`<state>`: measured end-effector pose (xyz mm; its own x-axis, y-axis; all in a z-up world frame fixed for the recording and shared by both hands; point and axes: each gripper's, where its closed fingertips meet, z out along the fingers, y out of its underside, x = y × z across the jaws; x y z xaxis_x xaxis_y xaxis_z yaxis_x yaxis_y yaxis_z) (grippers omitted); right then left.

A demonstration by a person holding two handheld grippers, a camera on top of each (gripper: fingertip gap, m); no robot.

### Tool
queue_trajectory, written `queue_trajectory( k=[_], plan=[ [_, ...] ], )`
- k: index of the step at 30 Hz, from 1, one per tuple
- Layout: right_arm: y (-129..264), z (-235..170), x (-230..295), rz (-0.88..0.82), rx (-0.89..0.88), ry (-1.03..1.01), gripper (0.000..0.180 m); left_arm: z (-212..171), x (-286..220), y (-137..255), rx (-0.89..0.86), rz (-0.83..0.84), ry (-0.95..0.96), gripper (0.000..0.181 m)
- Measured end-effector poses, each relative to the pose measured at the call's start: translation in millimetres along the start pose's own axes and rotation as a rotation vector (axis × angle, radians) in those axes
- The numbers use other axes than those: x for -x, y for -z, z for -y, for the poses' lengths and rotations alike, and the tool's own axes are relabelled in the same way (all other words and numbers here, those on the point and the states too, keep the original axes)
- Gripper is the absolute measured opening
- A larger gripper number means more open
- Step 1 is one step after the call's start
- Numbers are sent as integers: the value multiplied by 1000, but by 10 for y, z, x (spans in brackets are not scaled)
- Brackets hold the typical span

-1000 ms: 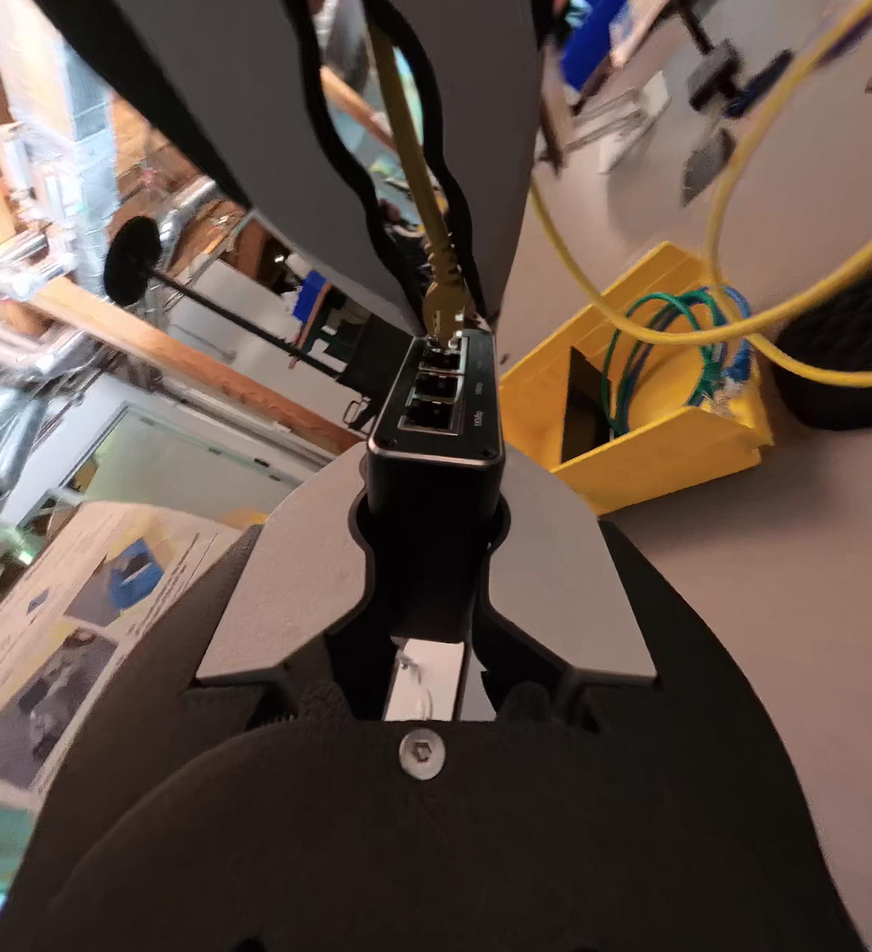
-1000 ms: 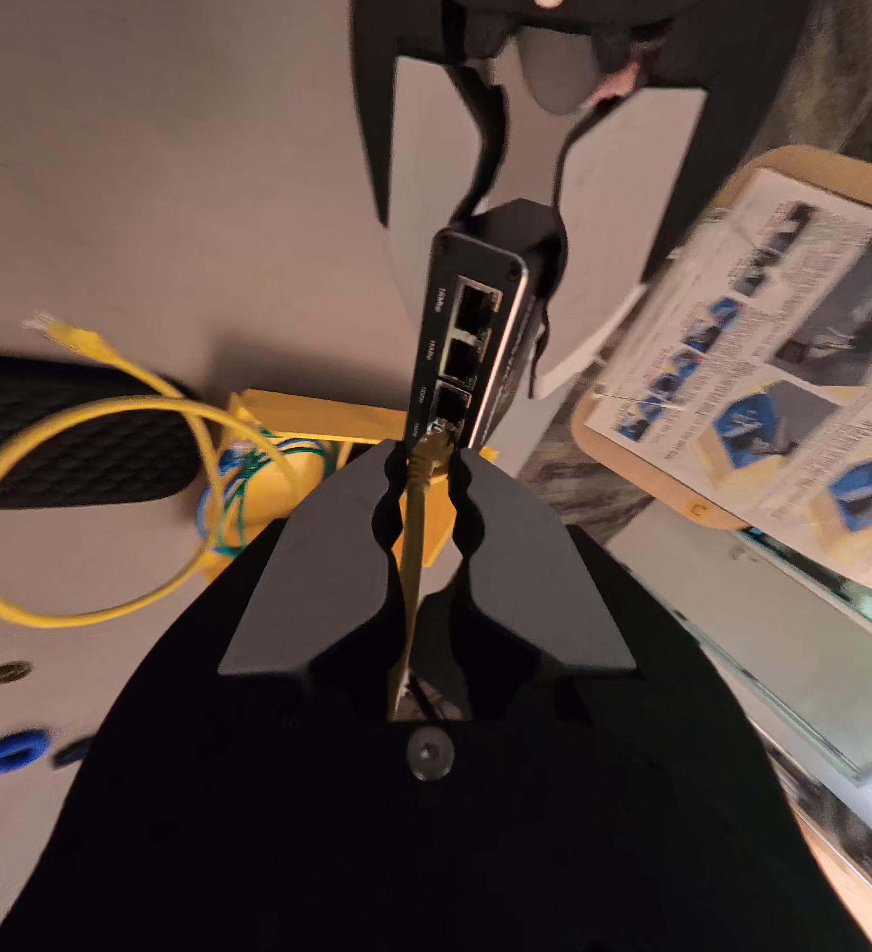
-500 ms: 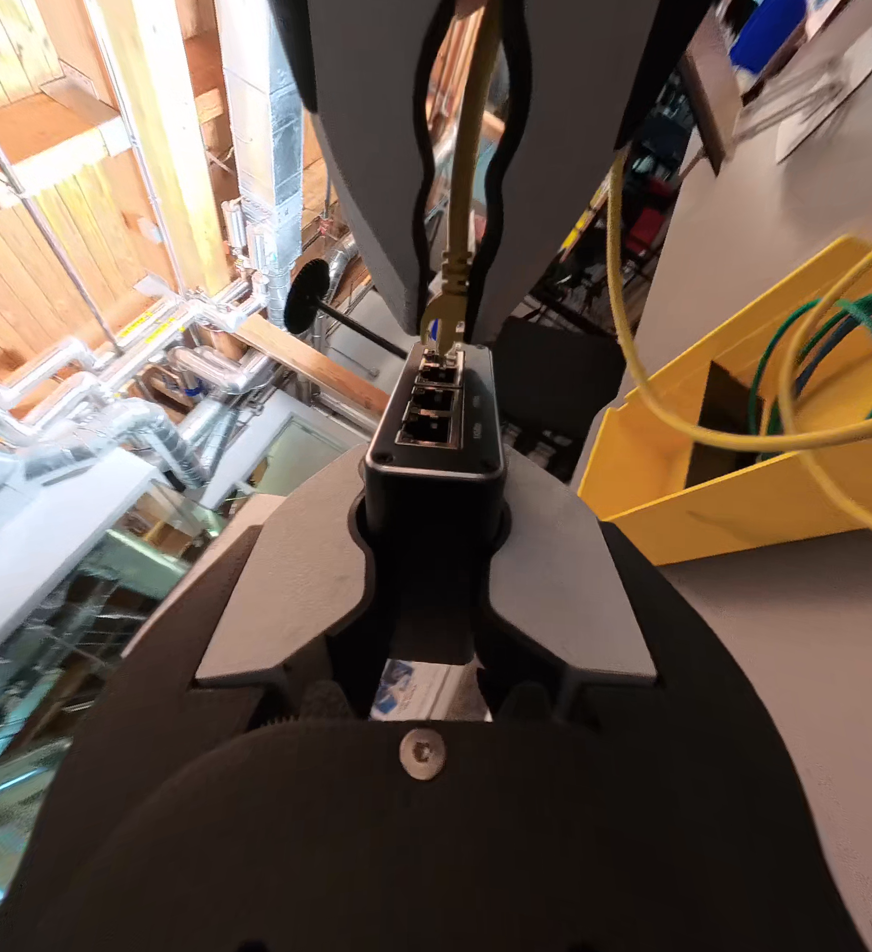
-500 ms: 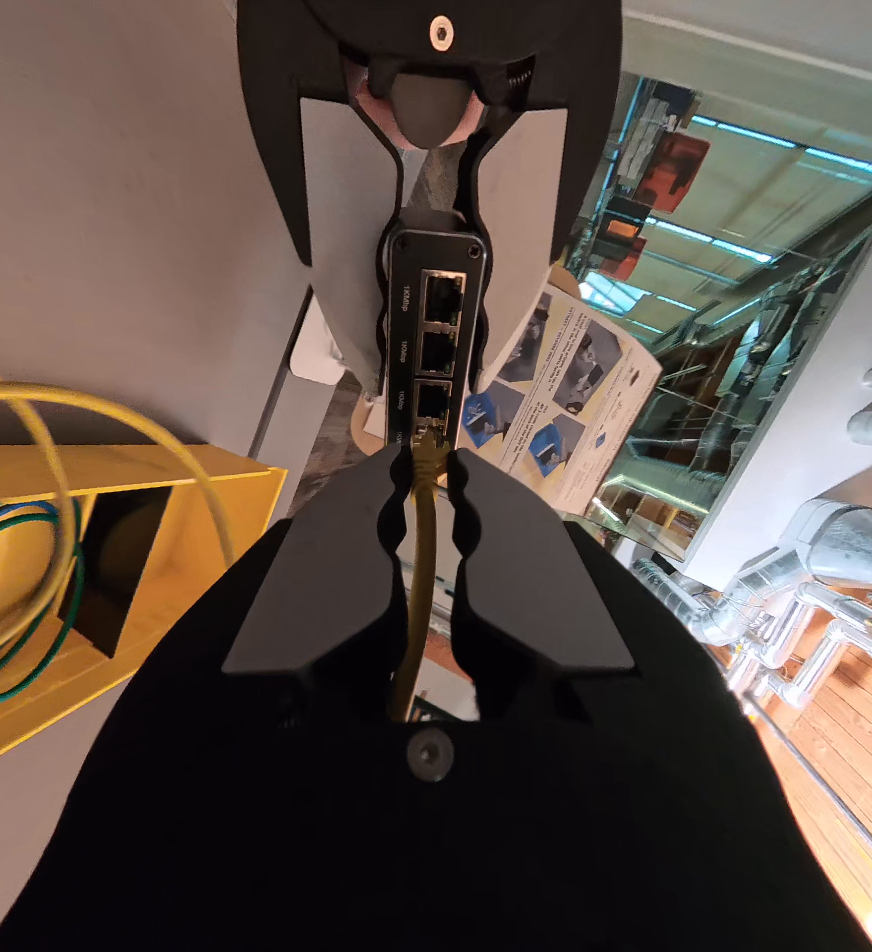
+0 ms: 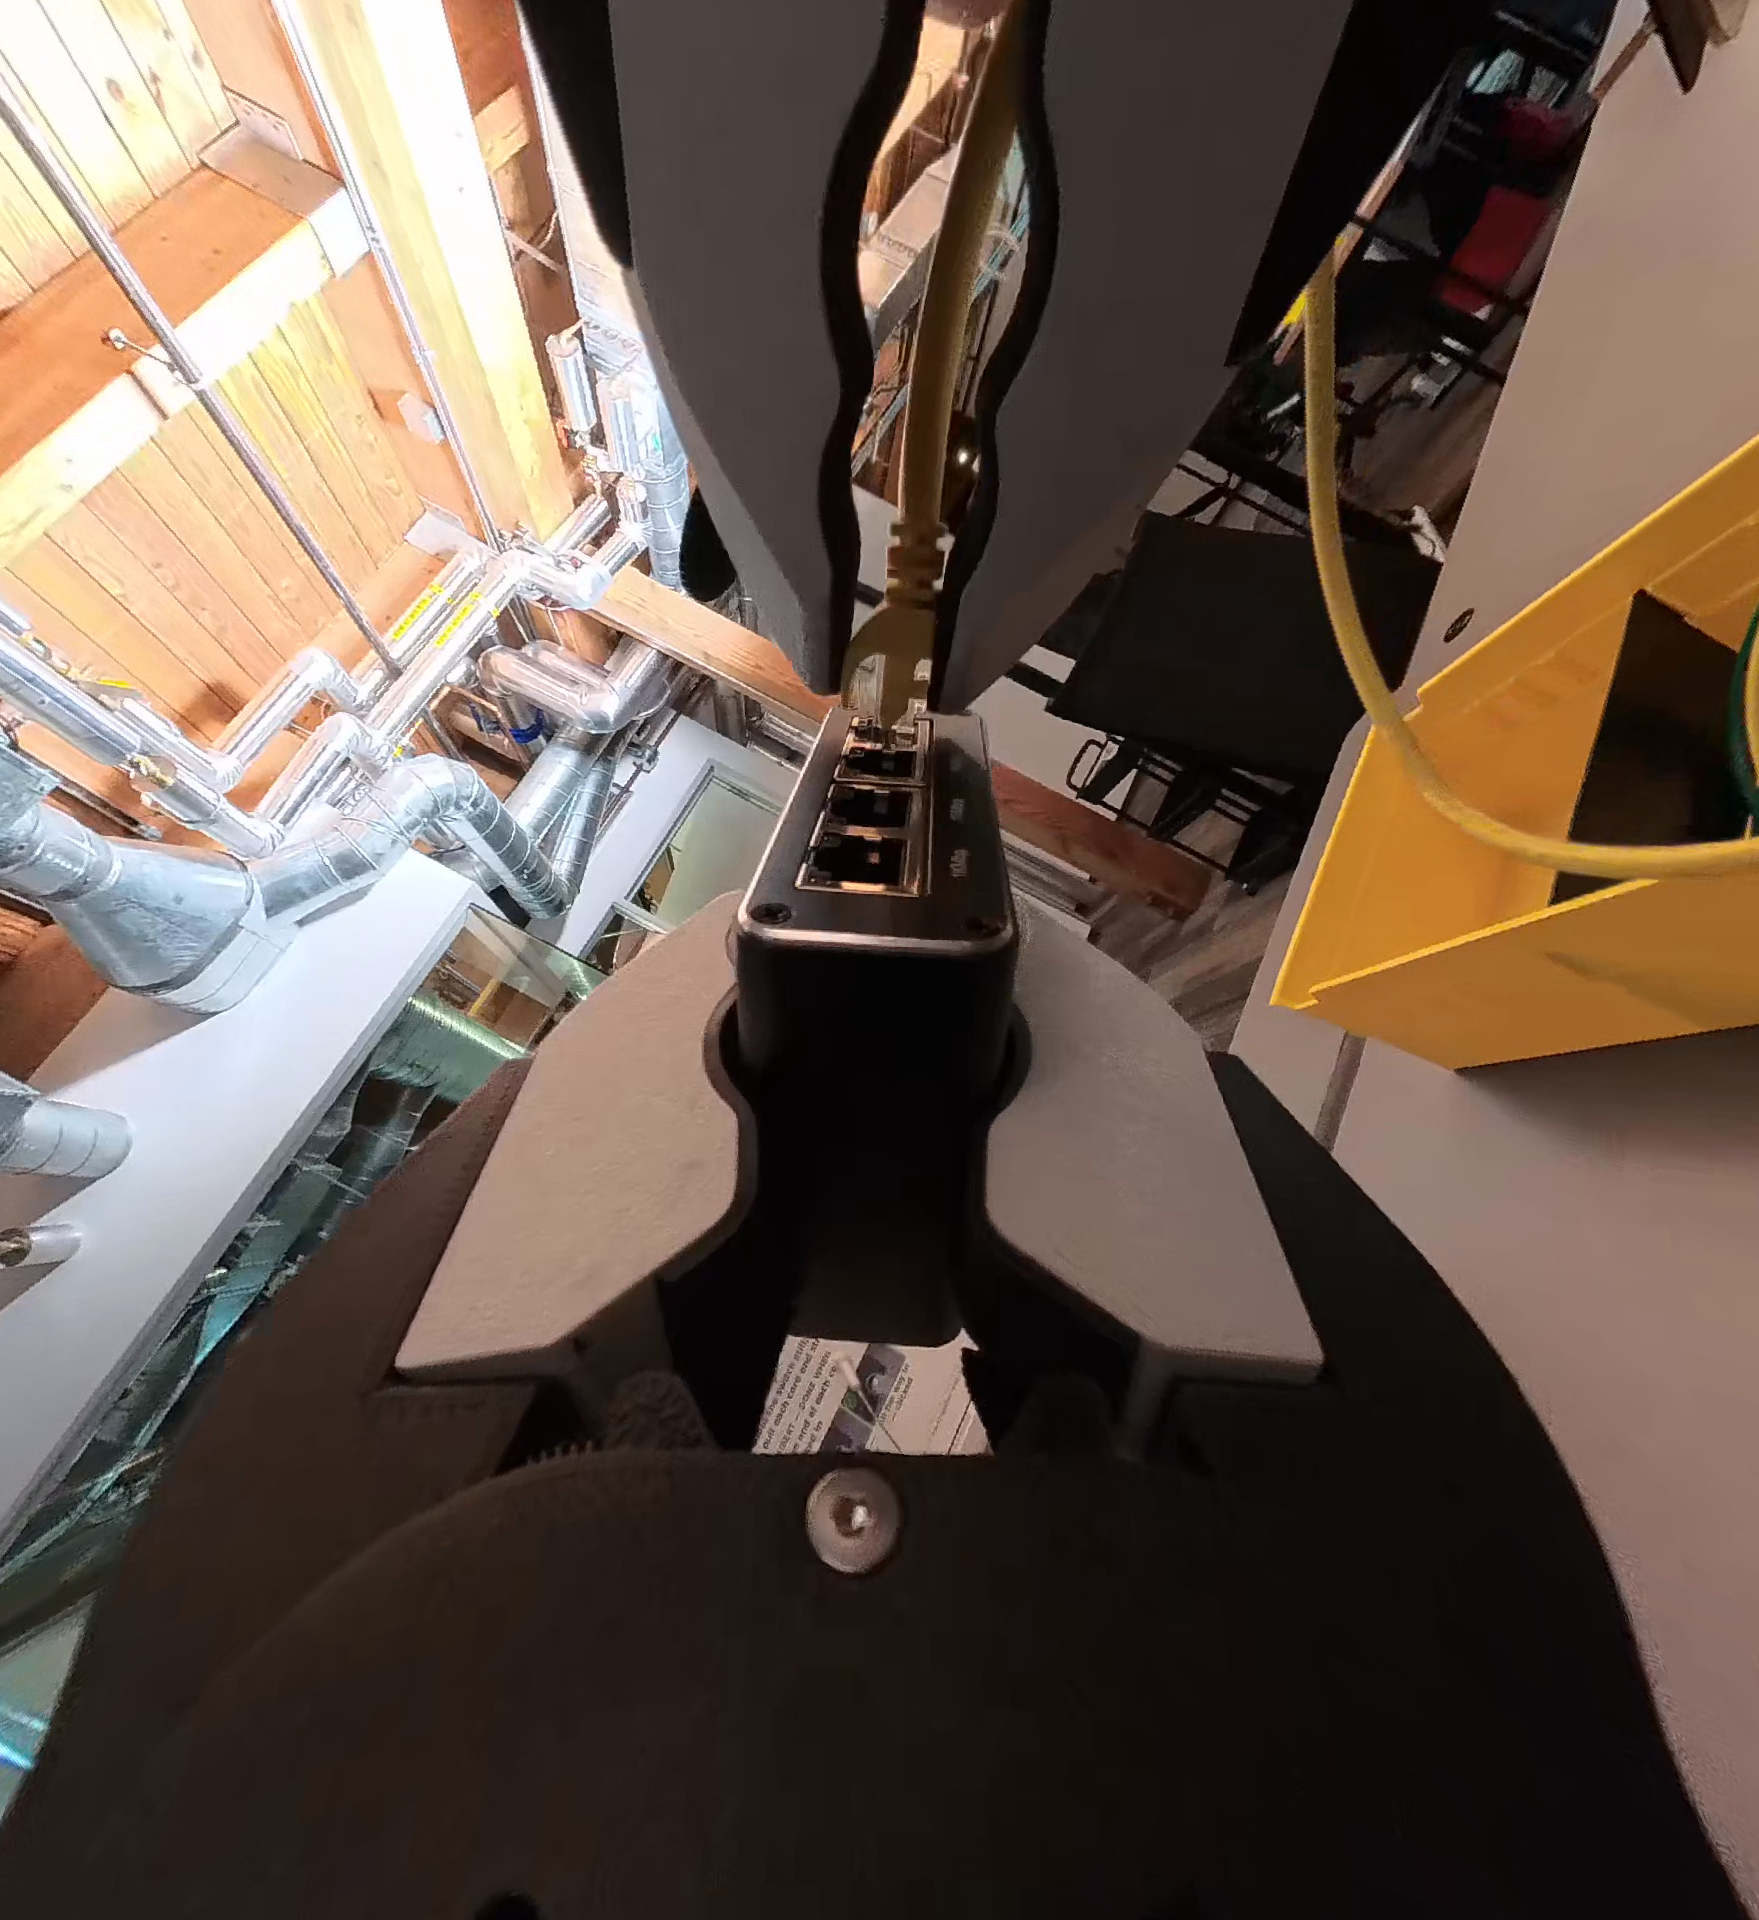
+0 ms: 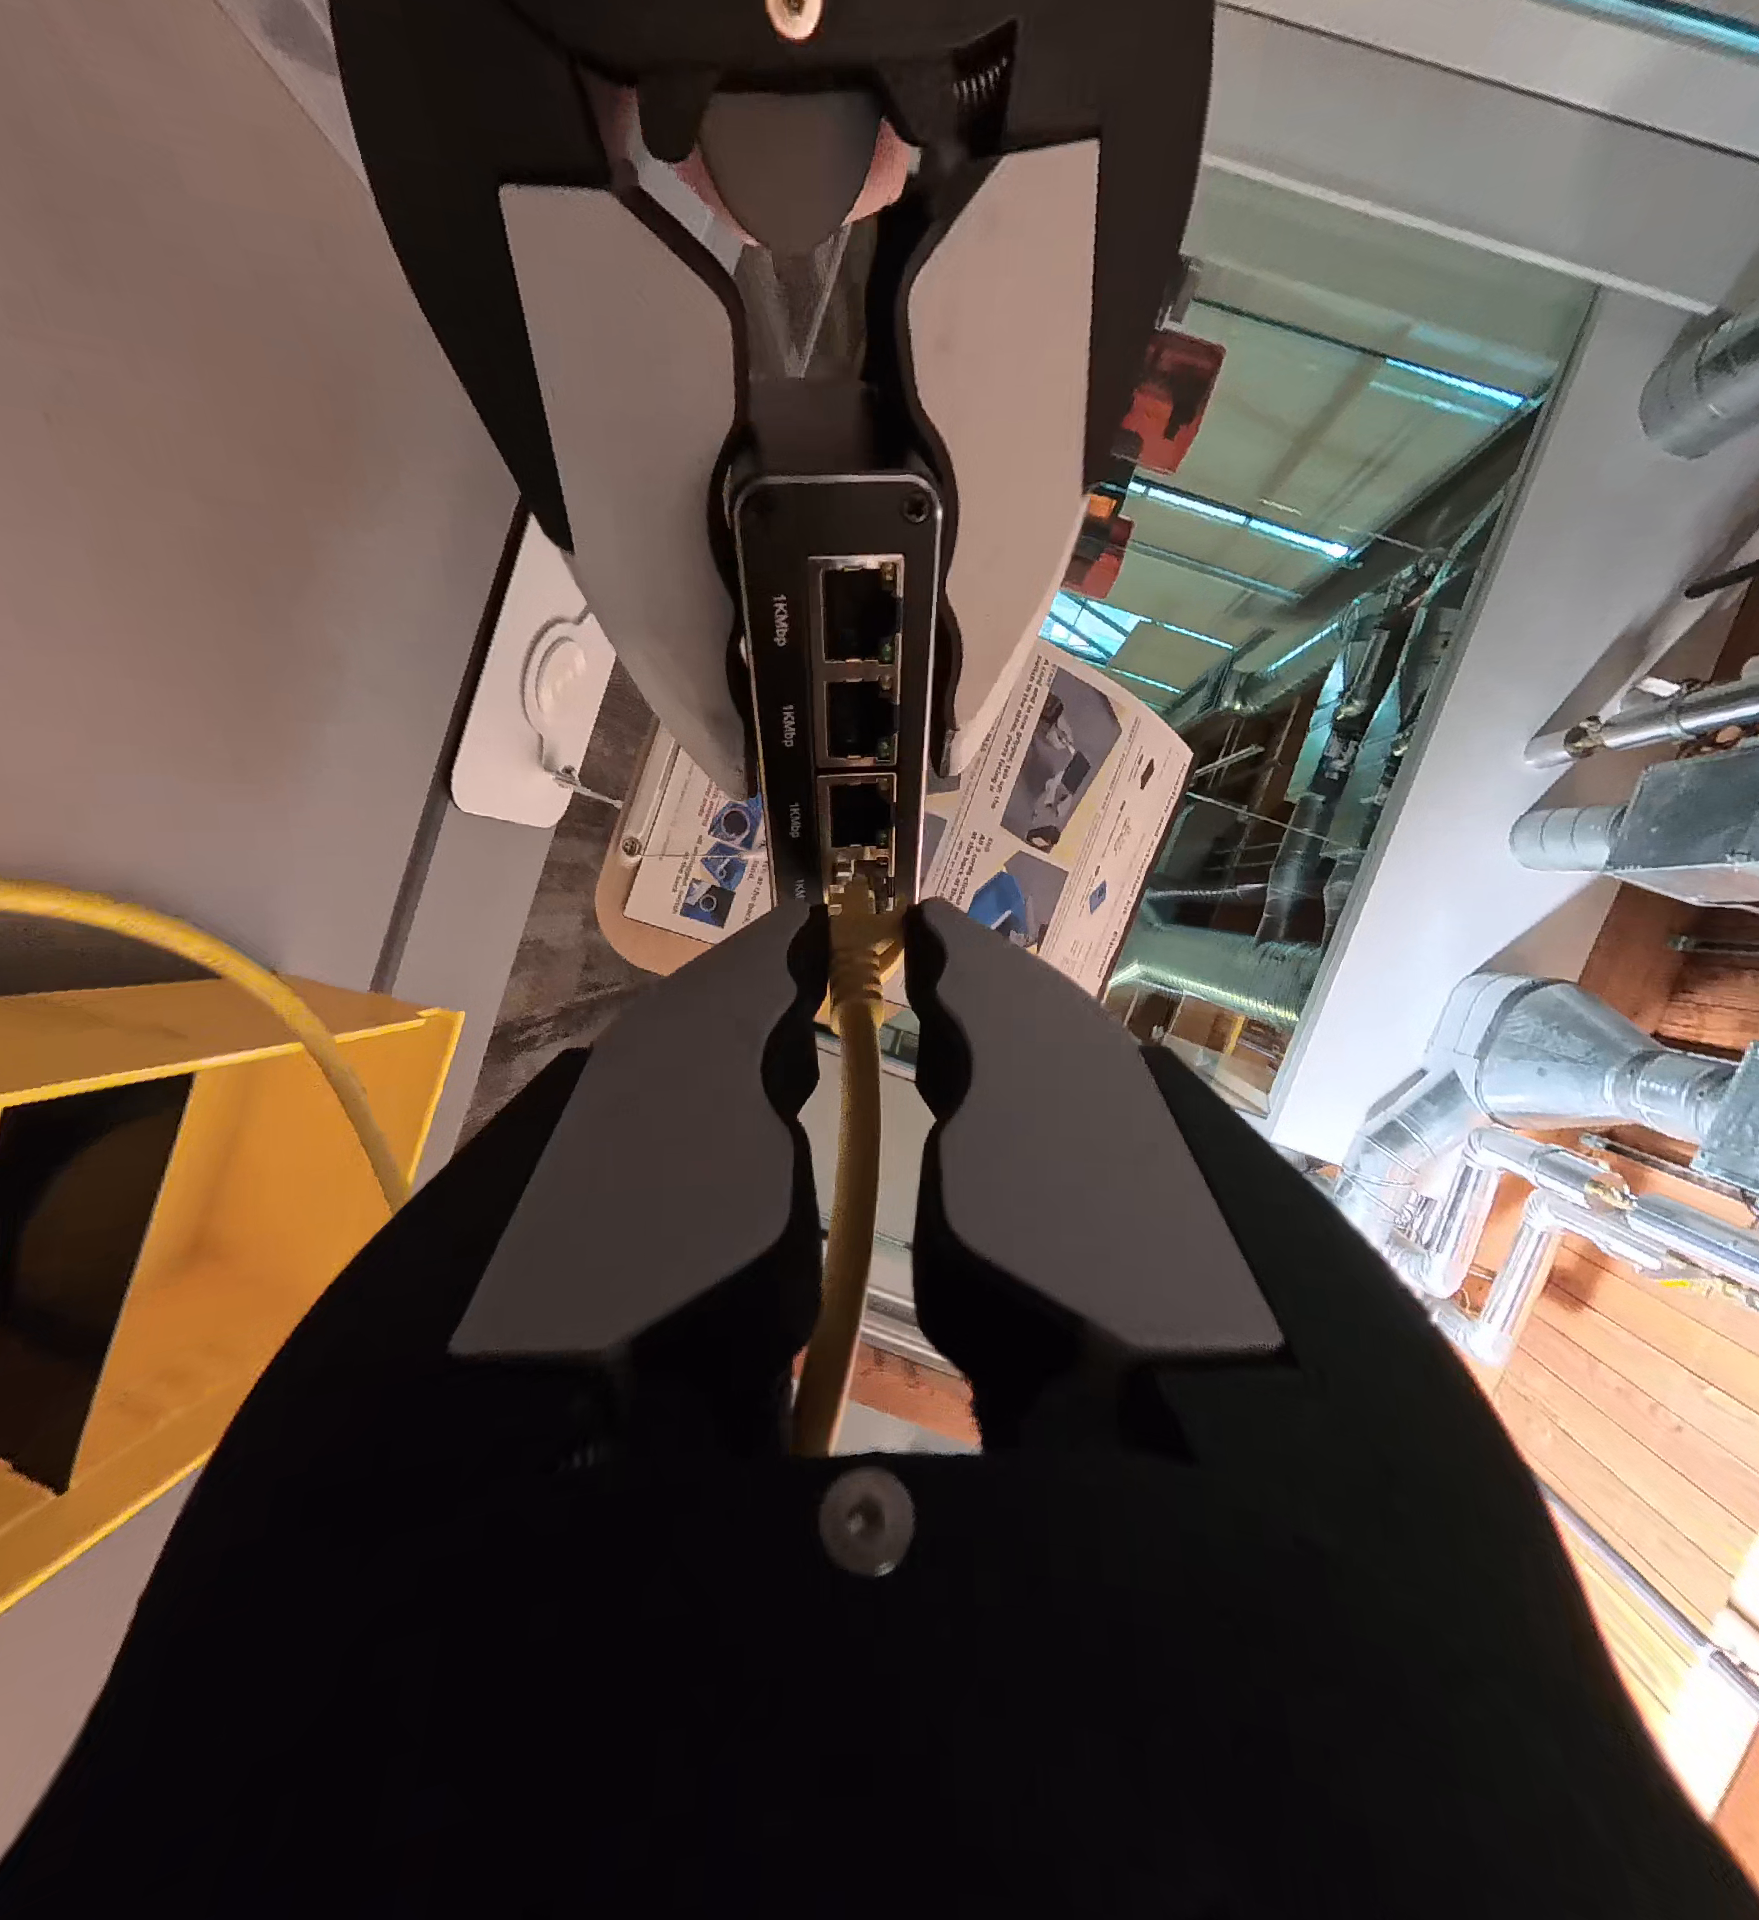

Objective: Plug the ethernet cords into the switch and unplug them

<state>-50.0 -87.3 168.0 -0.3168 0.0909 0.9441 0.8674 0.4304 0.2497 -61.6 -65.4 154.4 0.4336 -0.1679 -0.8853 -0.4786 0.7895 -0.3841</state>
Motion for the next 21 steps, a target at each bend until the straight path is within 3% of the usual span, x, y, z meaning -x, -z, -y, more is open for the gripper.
queue_trajectory(
  k=[21],
  plan=[
    [-77, -8, 37, 8, 46, 39, 13, -103, -37, -81, 18, 30, -30, 41]
  ],
)
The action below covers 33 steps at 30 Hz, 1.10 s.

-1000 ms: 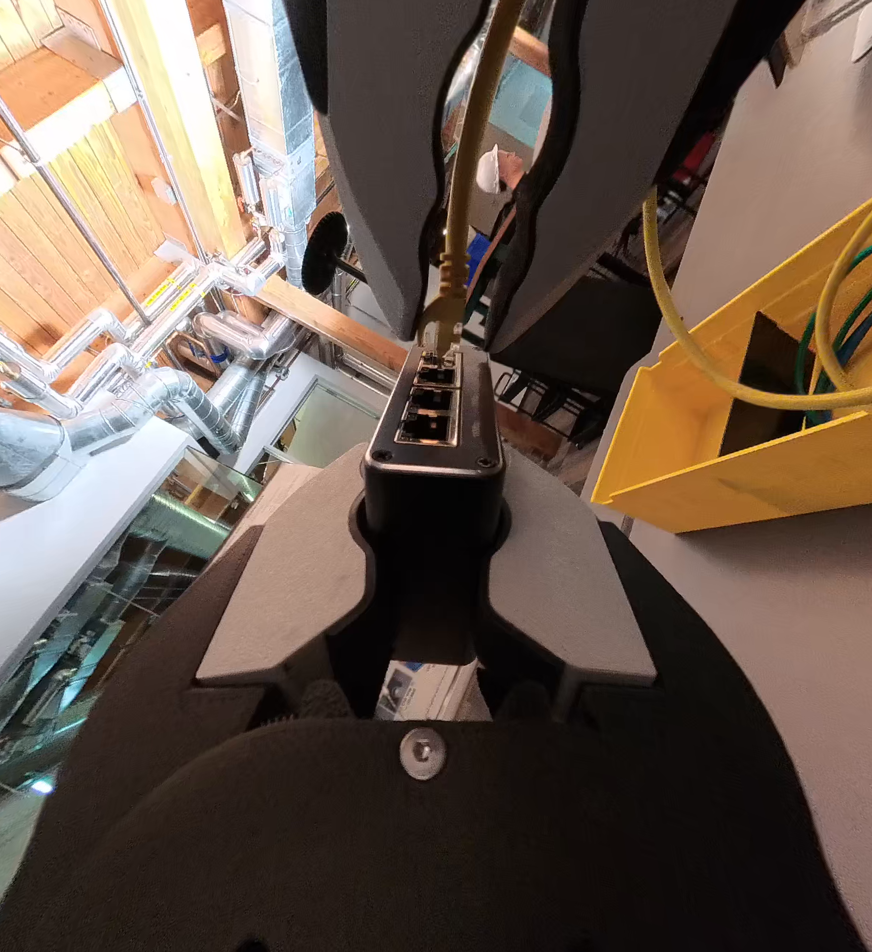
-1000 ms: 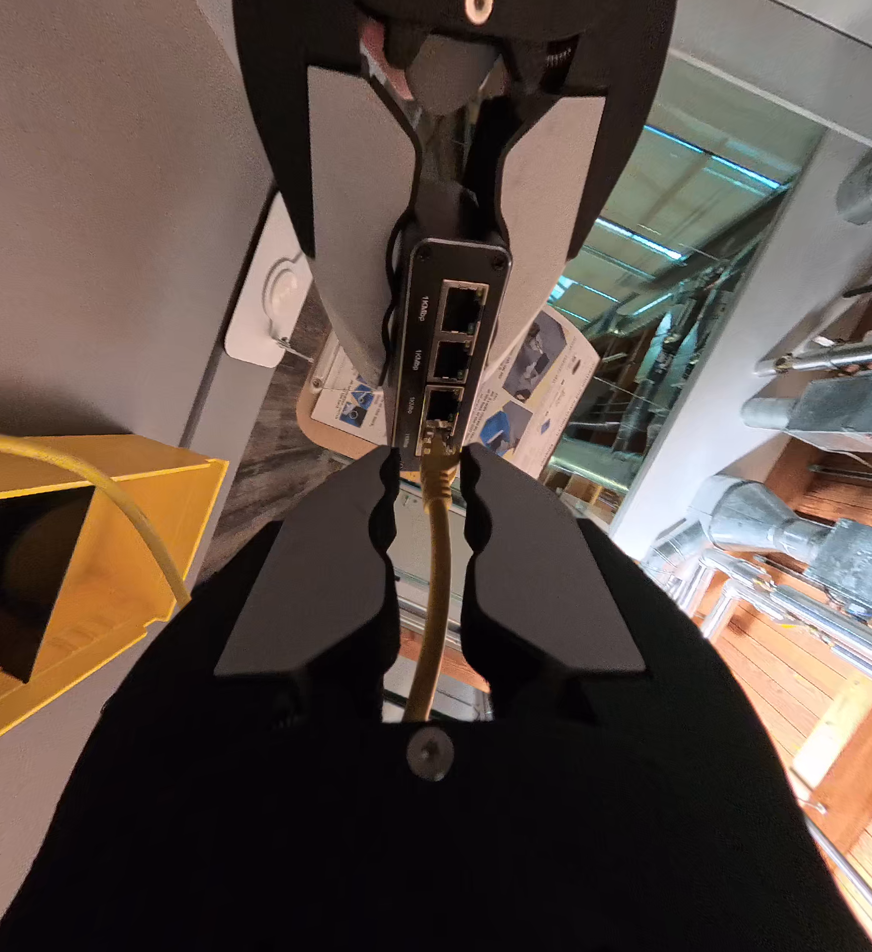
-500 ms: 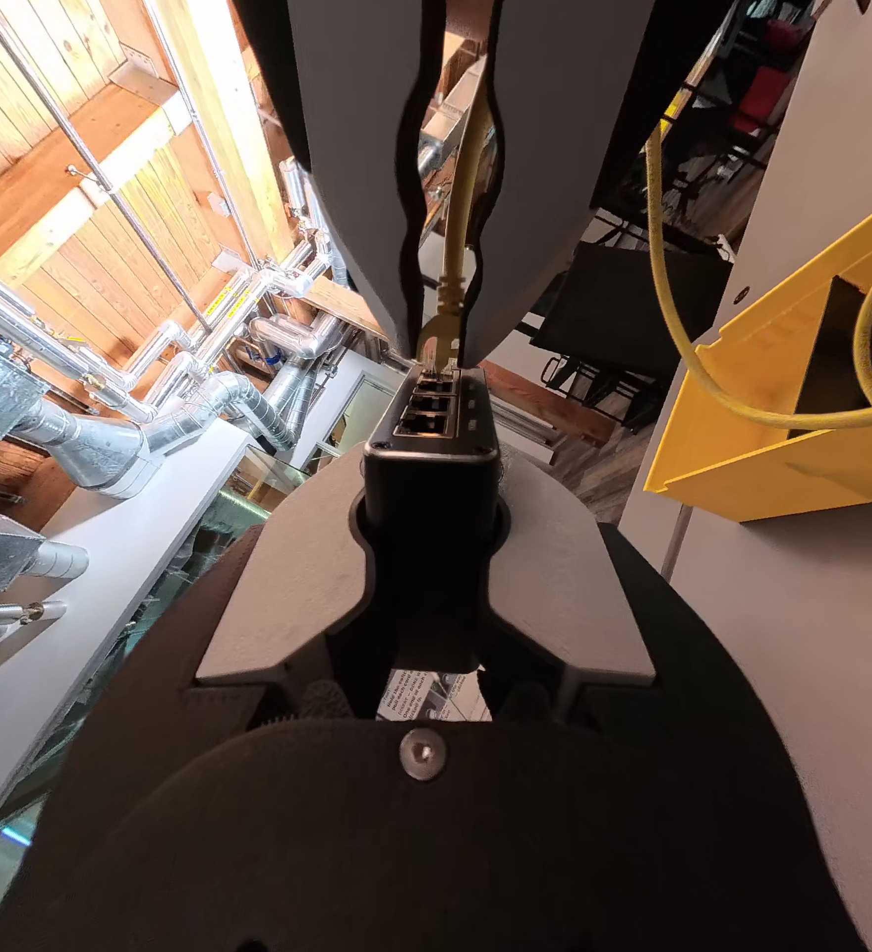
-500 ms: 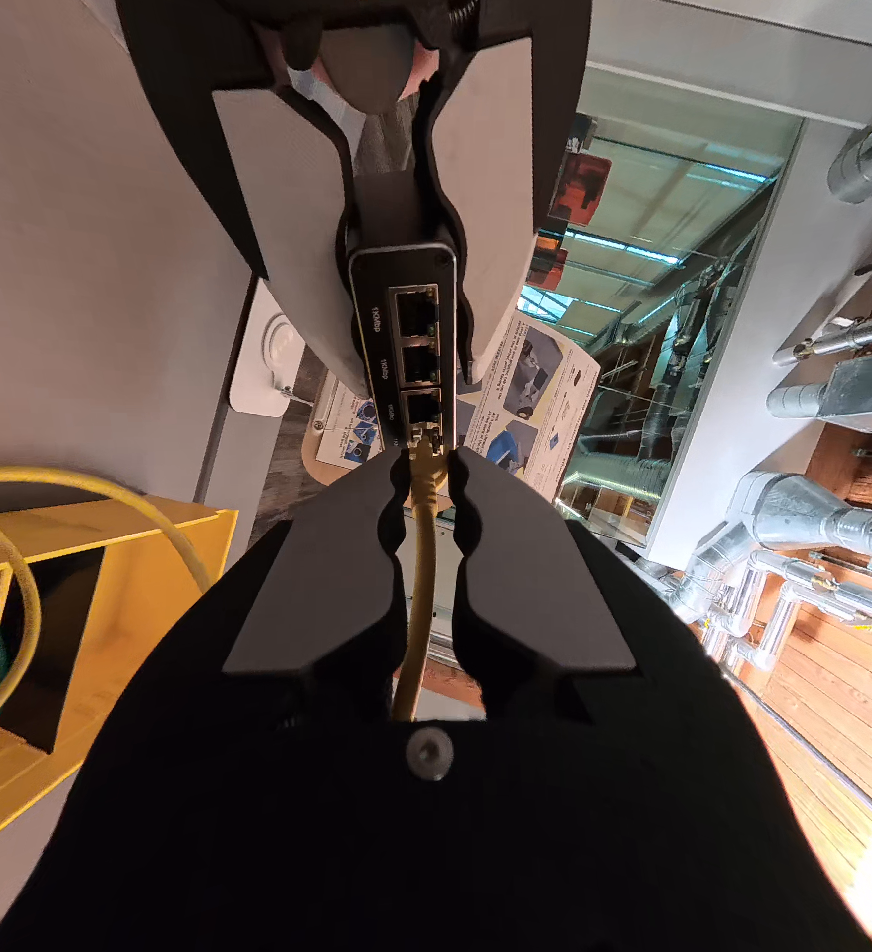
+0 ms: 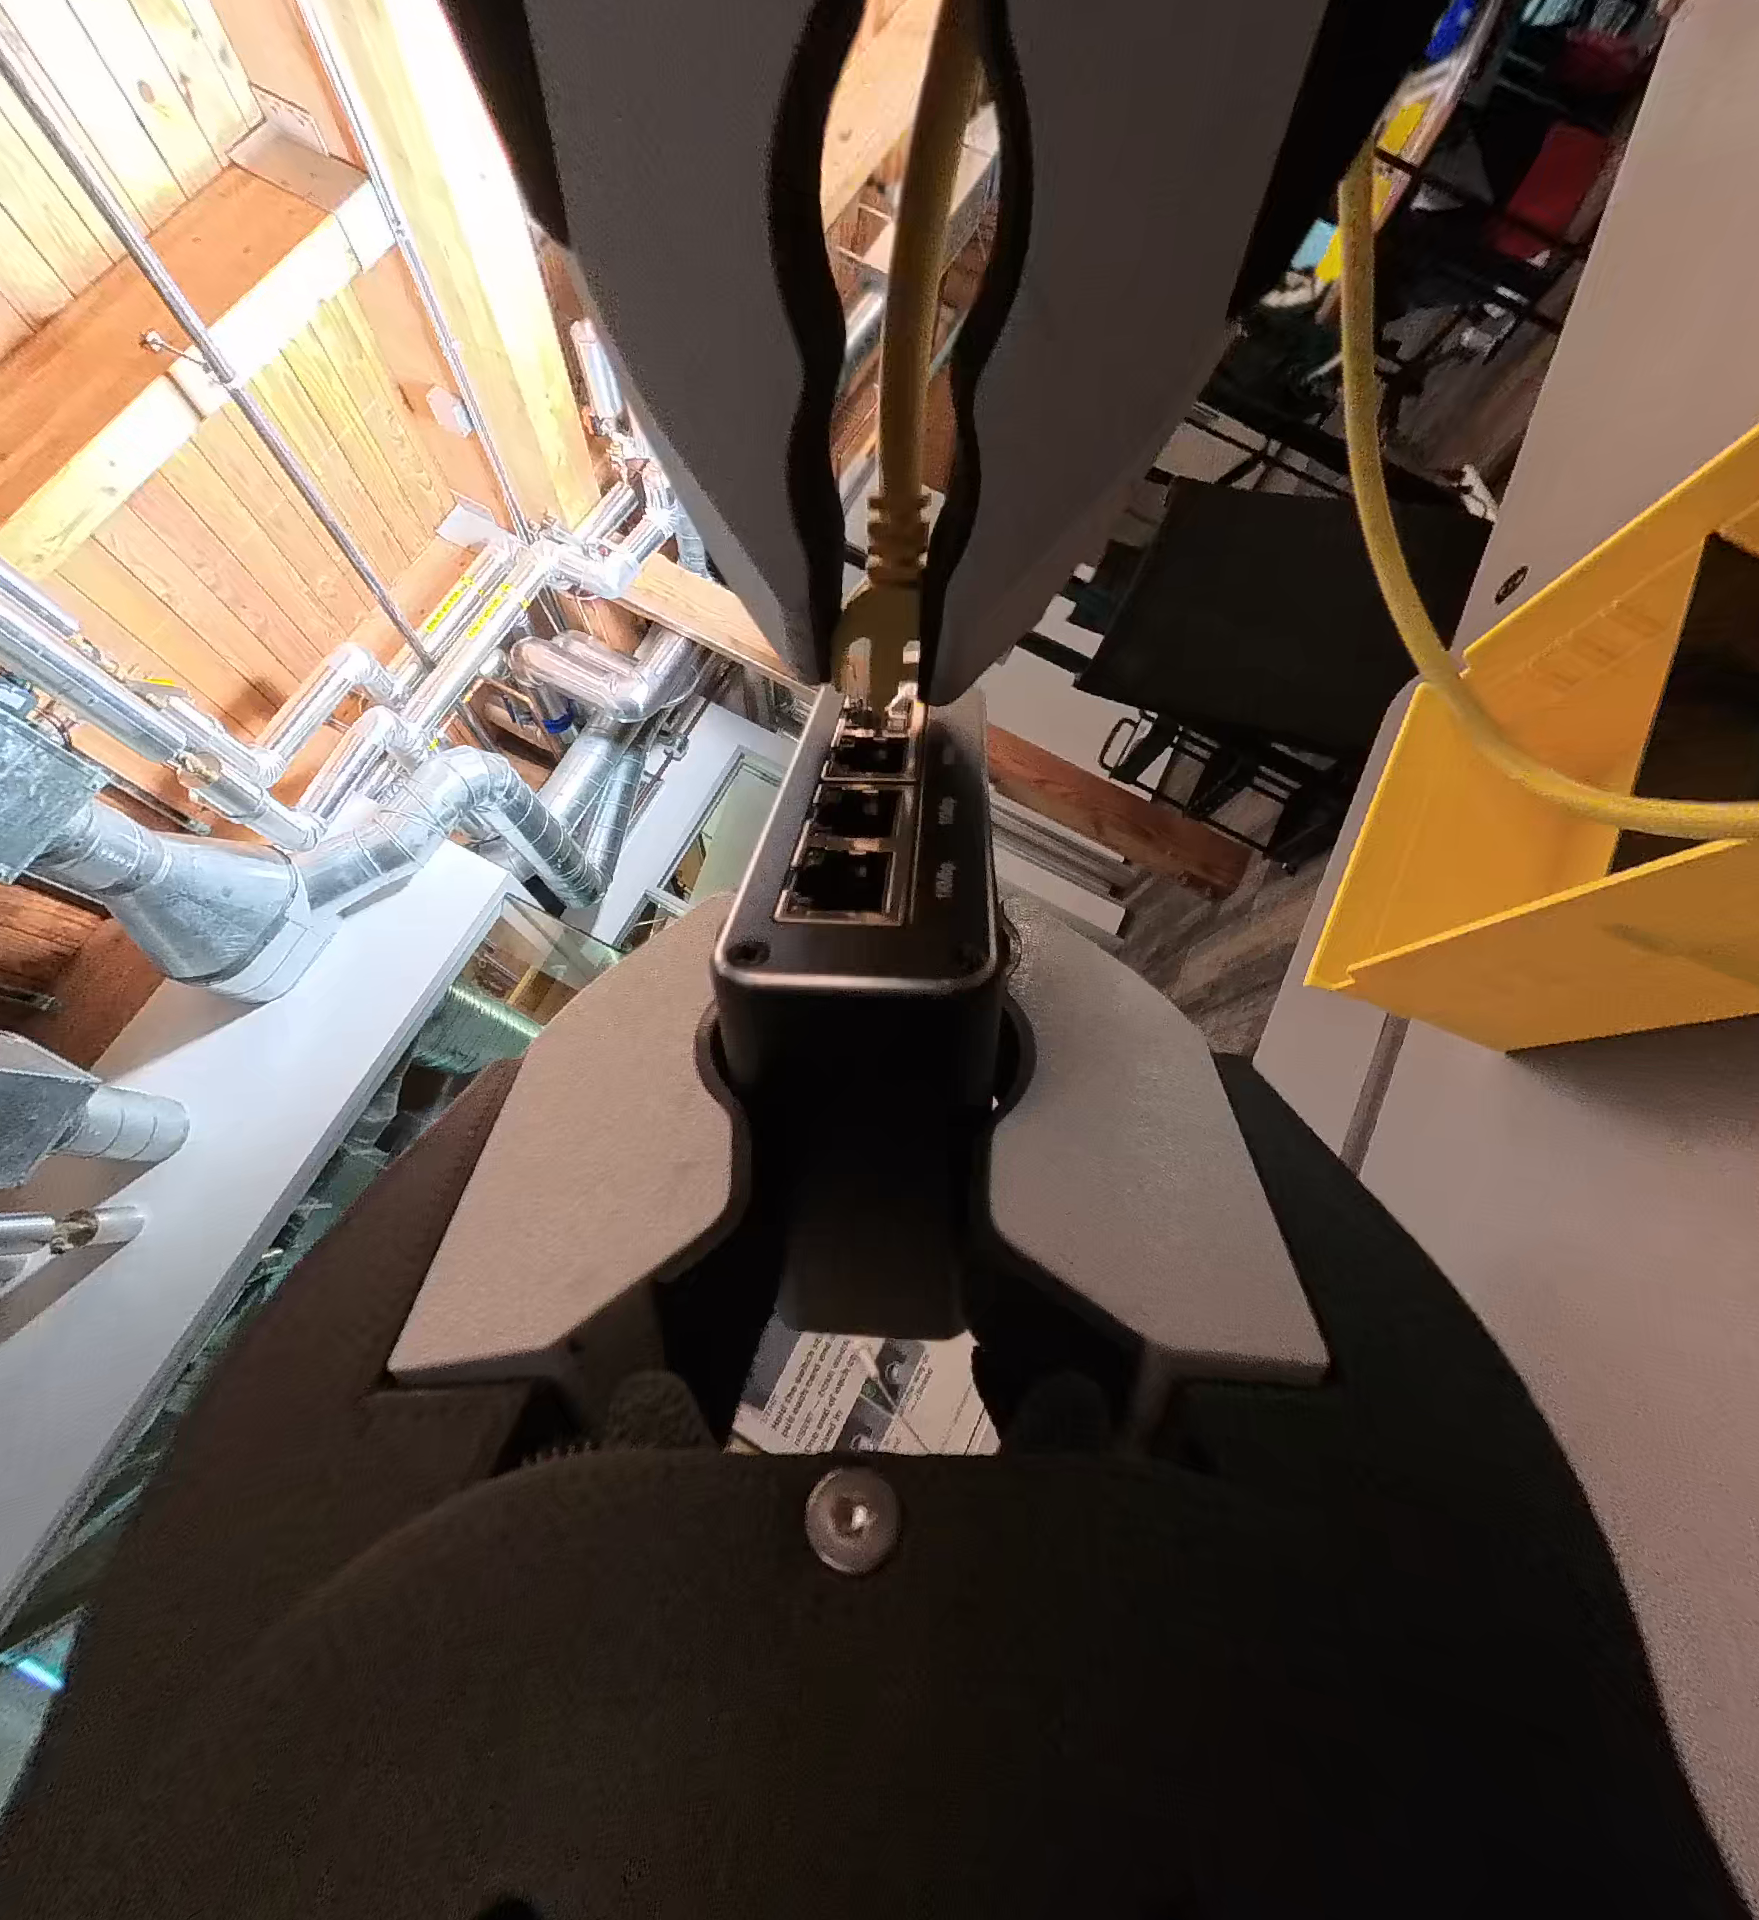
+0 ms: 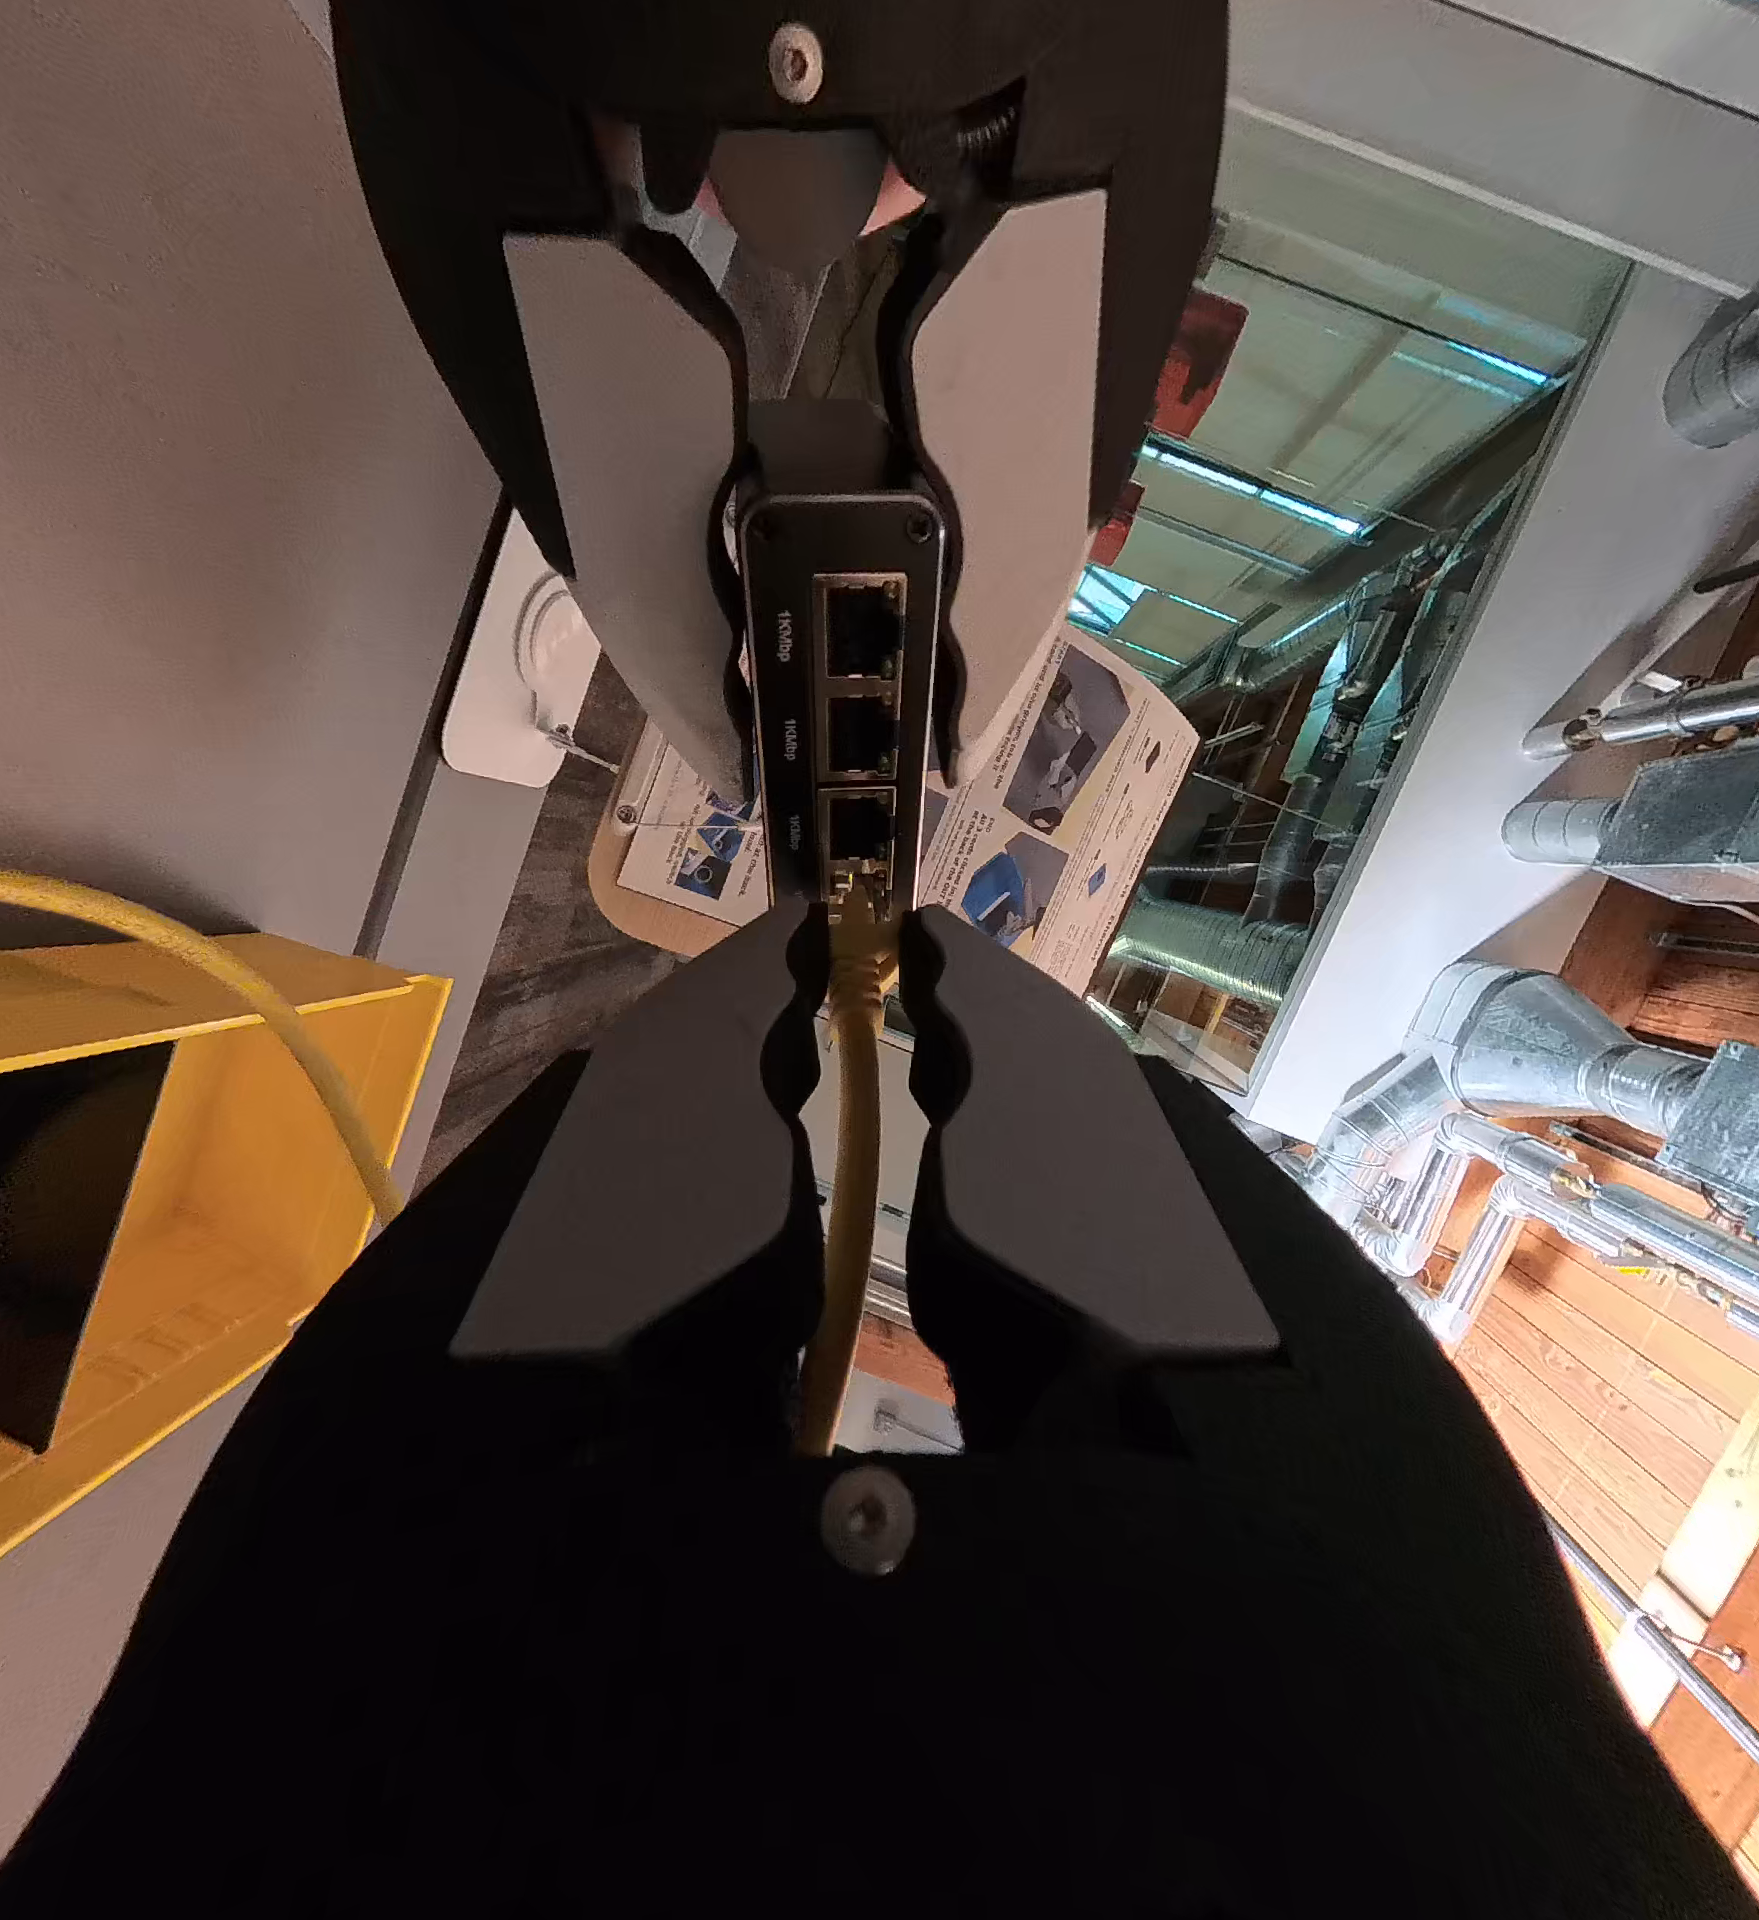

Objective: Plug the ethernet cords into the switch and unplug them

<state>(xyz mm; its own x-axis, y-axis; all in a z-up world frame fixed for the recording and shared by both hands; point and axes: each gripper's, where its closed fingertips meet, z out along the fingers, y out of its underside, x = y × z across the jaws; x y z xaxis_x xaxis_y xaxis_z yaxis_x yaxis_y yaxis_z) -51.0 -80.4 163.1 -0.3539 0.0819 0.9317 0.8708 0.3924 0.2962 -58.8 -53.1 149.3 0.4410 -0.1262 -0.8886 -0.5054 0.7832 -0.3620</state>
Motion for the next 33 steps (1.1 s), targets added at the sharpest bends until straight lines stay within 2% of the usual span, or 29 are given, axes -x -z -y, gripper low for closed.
queue_trajectory(
  k=[7, 11, 15, 21, 28, 33],
  plan=[
    [18, 29, -43, -11, -31, -11, 14, 59, 49, 48, -39, 37, -9, 39],
    [24, 26, -112, -46, -30, -20, 23, 94, 84, 78, -54, 59, -35, 38],
    [56, 53, -112, -32, -49, -23, 16, 127, 116, 103, -62, 66, -35, 38],
    [79, 88, -131, -35, -71, 0, 16, 150, 144, 130, -73, 79, -56, 38],
    [49, 114, -58, 66, -33, 25, 14, 86, 133, 125, -47, 58, -98, 39],
    [-19, 93, 29, 196, -2, -7, 13, -8, 69, 81, -42, 8, -85, 39]
  ],
)
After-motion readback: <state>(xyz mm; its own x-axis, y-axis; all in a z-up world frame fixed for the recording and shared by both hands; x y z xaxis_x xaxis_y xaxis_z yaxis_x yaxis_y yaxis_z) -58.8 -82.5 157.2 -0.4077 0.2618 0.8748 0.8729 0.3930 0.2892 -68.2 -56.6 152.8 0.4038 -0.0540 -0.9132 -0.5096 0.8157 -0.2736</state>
